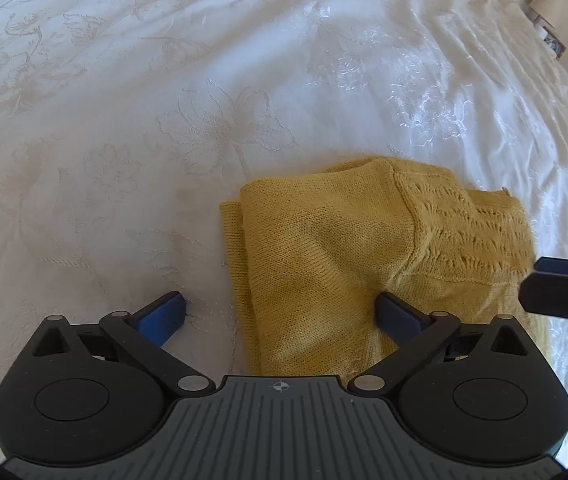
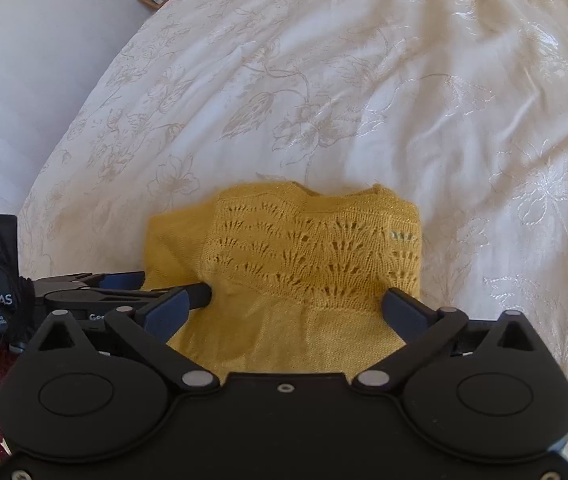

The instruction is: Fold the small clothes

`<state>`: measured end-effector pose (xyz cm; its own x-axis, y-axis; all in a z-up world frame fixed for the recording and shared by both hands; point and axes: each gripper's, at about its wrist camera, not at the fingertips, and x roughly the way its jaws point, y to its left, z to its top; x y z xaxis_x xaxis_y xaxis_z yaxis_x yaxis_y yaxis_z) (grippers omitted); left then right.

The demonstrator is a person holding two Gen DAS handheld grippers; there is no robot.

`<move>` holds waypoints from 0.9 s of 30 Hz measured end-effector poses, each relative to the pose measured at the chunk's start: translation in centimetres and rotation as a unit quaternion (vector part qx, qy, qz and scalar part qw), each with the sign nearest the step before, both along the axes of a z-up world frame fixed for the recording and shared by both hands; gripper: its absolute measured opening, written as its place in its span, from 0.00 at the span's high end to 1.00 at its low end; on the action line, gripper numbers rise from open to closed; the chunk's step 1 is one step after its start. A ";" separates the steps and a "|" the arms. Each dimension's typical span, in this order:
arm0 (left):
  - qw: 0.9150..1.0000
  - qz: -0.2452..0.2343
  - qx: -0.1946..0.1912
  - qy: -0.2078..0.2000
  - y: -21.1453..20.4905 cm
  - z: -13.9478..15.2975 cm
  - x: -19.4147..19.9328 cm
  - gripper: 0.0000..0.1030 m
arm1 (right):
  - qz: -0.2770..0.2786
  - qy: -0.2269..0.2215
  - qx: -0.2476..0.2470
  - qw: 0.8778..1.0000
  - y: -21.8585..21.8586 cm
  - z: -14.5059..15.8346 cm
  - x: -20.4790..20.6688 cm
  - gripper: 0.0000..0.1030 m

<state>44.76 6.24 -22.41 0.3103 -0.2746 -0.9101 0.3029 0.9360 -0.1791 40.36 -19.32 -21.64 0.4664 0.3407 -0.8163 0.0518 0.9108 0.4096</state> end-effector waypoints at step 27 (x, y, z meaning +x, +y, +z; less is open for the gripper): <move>1.000 -0.007 0.010 0.015 -0.1 1.8 -1.7 0.00 | -0.087 0.039 0.000 0.995 -4.3 -0.9 -7.3 0.00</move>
<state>43.04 6.11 -20.61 0.2786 -0.2605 -0.9244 0.3110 0.9351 -0.1698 33.05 -23.66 -22.51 0.4537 0.2600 -0.8524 0.2412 0.8850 0.3983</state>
